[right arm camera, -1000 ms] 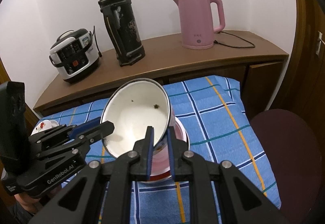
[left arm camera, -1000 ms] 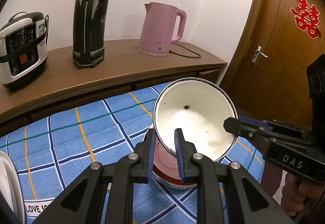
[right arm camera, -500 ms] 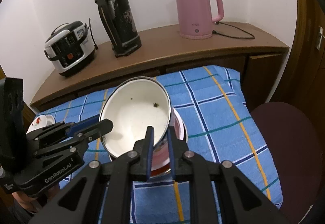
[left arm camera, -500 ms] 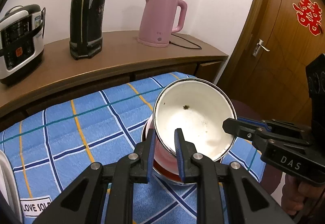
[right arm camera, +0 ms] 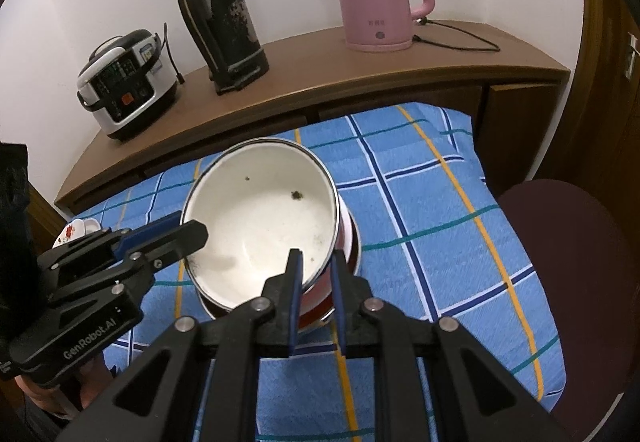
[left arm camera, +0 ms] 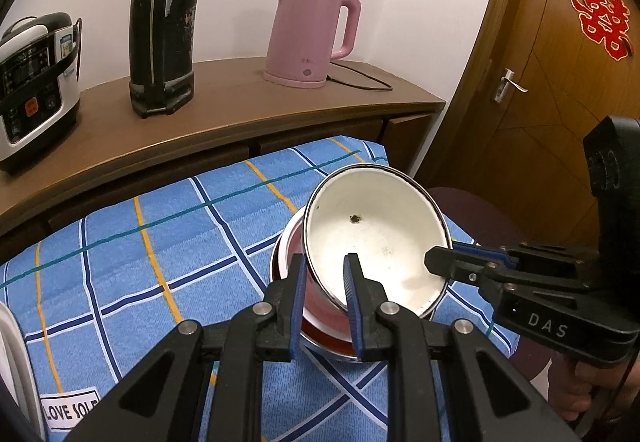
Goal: Organize plates and bowls
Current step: 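Lower the white bowl into the pink bowl with both grippers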
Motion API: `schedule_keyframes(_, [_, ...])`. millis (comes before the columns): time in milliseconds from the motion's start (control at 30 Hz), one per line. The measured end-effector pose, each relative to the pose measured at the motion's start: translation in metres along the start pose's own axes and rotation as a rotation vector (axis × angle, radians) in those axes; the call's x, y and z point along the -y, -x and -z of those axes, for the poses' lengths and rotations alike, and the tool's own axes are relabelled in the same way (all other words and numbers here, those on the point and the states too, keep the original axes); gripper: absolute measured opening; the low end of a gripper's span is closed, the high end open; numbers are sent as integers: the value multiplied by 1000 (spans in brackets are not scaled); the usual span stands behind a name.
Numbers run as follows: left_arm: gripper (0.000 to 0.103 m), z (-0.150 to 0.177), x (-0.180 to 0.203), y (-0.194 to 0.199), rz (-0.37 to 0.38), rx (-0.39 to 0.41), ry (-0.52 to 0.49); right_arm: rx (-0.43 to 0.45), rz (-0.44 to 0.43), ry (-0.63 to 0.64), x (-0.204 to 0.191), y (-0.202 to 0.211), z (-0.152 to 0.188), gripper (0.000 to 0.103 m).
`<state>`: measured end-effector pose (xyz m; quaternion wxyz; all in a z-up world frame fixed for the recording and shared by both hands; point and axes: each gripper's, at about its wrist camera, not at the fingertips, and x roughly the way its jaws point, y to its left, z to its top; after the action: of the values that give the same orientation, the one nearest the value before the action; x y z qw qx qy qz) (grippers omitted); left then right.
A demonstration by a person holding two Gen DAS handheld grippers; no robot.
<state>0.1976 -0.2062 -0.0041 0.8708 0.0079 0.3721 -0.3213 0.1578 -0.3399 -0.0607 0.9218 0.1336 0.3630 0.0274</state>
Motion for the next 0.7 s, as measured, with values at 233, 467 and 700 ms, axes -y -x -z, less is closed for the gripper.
schedule_keyframes(233, [21,1,0,-2,1,-8,-2,-13,0,-2,0,-3,1,16])
schedule_keyframes(467, [21,1,1,-3,1,-17,-5,-23,0,-5,2,-5,2,16])
schedule_keyframes(700, [21,2,0,-7,5,-36,-4,-30,4,-1,2,-6,3,16])
